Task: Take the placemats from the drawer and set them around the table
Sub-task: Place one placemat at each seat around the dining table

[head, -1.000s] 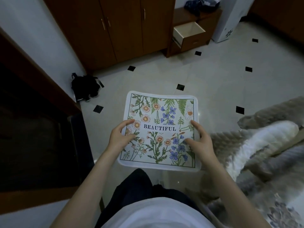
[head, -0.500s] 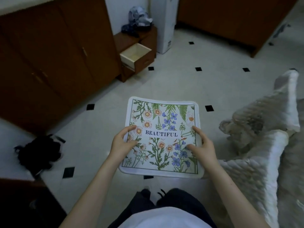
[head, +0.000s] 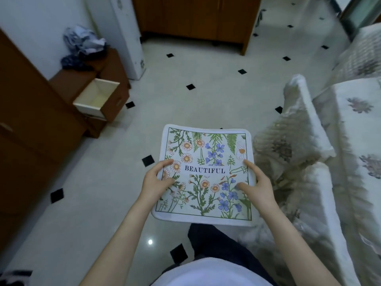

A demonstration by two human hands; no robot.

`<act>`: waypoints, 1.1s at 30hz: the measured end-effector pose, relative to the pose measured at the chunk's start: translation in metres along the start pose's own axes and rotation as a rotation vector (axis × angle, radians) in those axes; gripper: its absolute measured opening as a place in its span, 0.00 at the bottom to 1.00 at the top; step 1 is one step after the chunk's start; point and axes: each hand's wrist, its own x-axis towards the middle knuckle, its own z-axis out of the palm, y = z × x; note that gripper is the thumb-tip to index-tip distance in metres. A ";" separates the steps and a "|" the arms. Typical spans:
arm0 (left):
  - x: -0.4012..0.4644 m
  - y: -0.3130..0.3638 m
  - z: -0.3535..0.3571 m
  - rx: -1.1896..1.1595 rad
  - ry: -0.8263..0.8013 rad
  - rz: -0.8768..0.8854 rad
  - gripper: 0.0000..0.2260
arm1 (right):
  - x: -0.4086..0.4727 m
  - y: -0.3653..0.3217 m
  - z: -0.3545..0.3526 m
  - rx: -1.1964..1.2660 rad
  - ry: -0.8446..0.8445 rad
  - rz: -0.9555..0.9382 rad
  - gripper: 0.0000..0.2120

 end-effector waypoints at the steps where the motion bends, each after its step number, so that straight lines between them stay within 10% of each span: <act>1: 0.020 0.010 0.006 0.014 -0.013 0.008 0.24 | 0.017 -0.006 -0.003 0.007 0.020 0.003 0.33; 33: 0.497 0.305 0.319 0.291 -1.026 0.354 0.23 | 0.331 -0.136 -0.104 0.379 1.048 0.164 0.31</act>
